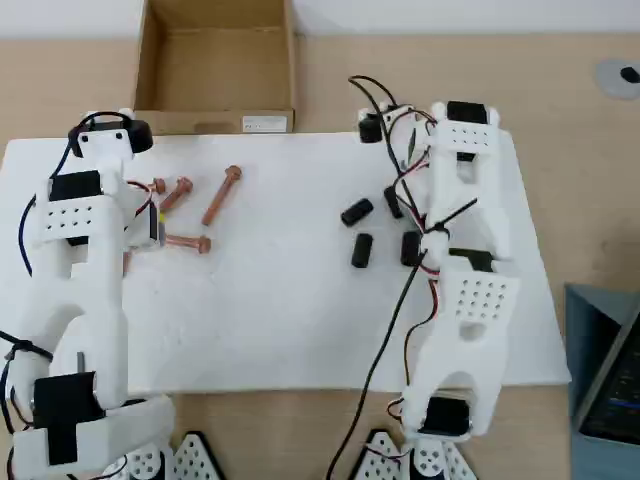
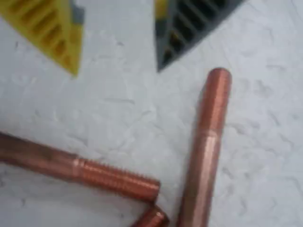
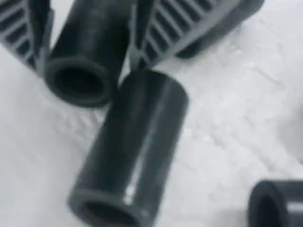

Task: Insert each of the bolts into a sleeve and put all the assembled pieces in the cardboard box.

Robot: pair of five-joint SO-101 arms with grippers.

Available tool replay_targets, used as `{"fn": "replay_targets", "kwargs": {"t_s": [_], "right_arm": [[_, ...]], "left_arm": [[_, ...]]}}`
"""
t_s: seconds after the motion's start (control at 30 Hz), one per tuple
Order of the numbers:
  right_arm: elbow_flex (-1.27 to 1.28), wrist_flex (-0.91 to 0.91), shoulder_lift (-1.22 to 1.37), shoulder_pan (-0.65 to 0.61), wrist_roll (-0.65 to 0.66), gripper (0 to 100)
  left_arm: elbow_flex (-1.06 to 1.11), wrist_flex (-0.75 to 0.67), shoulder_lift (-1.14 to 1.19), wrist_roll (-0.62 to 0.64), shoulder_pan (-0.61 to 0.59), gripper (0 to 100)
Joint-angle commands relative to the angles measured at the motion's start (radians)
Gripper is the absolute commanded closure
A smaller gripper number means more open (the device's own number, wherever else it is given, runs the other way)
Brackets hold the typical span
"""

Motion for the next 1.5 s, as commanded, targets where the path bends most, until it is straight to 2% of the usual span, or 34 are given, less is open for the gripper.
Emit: {"fn": "replay_targets", "kwargs": {"t_s": [0.0, 0.03, 0.23, 0.57, 0.67, 0.8, 1.0, 1.1, 1.27, 1.47], "right_arm": [[0.002, -0.026, 0.056, 0.005, 0.006, 96.0], [0.002, -0.026, 0.059, 0.005, 0.006, 99.1], [-0.047, 0.005, 0.015, 0.001, 0.000, 98.8], [-0.200, 0.160, -0.214, -0.001, -0.006, 98.8], [-0.205, 0.187, -0.303, -0.001, -0.051, 98.8], [-0.166, 0.198, -0.437, -0.001, -0.086, 98.8], [0.081, 0.198, -0.714, -0.001, -0.089, 98.8], [0.251, 0.196, -0.868, 0.002, -0.133, 98.8], [0.550, 0.193, -1.116, 0.005, -0.207, 98.8], [0.892, 0.129, -1.402, 0.007, -0.233, 98.8]], "left_arm": [[-0.054, 0.003, -0.004, -0.005, -0.005, 88], [-0.054, 0.005, -0.004, -0.005, -0.005, 88], [-0.054, 0.009, -0.012, -0.005, -0.005, 88], [-0.052, 0.011, -0.012, 0.002, -0.005, 88], [-0.052, 0.014, -0.013, 0.002, -0.005, 88], [-0.087, 0.100, -0.013, 0.002, -0.005, 88], [-0.204, 0.215, -0.013, 0.002, -0.005, 88], [-0.282, 0.267, -0.010, 0.002, 0.006, 88], [-0.394, 0.358, -0.004, 0.002, 0.101, 88], [-0.489, 0.358, 0.013, 0.002, 0.212, 88]]}}
